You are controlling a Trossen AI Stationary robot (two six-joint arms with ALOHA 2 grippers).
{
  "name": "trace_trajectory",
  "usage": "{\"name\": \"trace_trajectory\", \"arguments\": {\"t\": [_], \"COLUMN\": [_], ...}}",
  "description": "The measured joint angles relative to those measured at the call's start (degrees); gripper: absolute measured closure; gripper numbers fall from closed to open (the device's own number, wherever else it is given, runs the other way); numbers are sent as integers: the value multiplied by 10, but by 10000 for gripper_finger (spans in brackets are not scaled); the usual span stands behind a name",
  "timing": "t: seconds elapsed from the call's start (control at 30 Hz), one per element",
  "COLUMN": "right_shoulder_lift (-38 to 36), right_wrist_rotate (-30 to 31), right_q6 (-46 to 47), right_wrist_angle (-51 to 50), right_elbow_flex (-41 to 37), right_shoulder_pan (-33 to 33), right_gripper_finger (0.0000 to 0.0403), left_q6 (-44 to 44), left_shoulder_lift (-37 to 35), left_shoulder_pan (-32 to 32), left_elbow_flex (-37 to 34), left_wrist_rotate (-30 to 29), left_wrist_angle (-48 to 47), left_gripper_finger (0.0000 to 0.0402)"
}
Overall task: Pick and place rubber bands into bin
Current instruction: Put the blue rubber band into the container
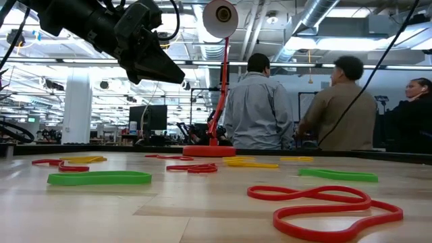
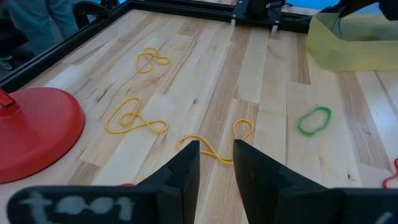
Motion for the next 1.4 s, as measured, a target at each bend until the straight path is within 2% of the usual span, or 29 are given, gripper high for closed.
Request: {"name": "trace_trajectory", "arguments": {"t": [0.23, 0.37, 0.5, 0.6, 0.7, 0.9, 1.2, 1.4], "right_shoulder_lift": [0, 0, 0, 0, 0, 0, 1, 1], "right_wrist_rotate": [108, 147, 182, 184, 184, 183, 183, 182], "right_q6": [-68, -107, -146, -183, -201, -147, -141, -141], "right_wrist_angle": [-4, 2, 72, 126, 117, 45, 89, 91], "right_elbow_flex": [37, 61, 66, 66, 66, 66, 66, 66], "right_shoulder_pan": [-27, -41, -51, -58, -66, -78, -78, -78], "right_gripper_finger": [375, 397, 390, 385, 384, 380, 339, 331], "left_q6": [0, 0, 0, 0, 0, 0, 0, 0], "left_shoulder_lift": [0, 0, 0, 0, 0, 0, 0, 0], "left_shoulder_pan": [0, 0, 0, 0, 0, 0, 0, 0], "left_elbow_flex": [0, 0, 0, 0, 0, 0, 0, 0], "left_wrist_rotate": [0, 0, 0, 0, 0, 0, 1, 1], "left_wrist_angle": [0, 0, 0, -2, -2, -2, -3, -2], "left_gripper_finger": [315, 315, 315, 315, 315, 315, 315, 315]}}
